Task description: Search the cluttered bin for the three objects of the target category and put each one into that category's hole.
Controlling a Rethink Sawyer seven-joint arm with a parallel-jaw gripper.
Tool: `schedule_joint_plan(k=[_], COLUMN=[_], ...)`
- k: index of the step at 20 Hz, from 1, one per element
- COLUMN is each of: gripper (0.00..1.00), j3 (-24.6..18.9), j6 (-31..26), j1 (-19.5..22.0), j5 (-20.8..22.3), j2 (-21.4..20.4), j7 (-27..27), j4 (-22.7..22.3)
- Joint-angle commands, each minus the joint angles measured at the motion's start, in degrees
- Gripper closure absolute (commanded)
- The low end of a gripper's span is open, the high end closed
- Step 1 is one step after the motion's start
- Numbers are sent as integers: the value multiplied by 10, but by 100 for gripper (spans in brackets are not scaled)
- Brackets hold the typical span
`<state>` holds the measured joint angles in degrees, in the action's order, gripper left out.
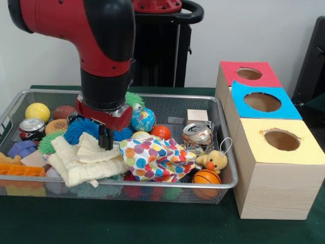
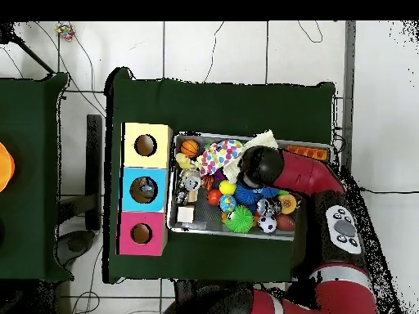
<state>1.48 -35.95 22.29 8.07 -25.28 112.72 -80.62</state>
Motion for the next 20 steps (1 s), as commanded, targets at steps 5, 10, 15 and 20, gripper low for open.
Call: schedule_joint_plan(k=[5, 10, 15, 20], gripper=[100, 100, 100, 100], j3=[-87, -83, -82, -69], j6=[-43, -53, -46, 16], j1=[65, 52, 35, 20], j5=[-31, -62, -117, -113], j2=[-15, -46, -78, -68], j7=[-16, 52, 102, 88], j4=[-70, -158, -252, -243])
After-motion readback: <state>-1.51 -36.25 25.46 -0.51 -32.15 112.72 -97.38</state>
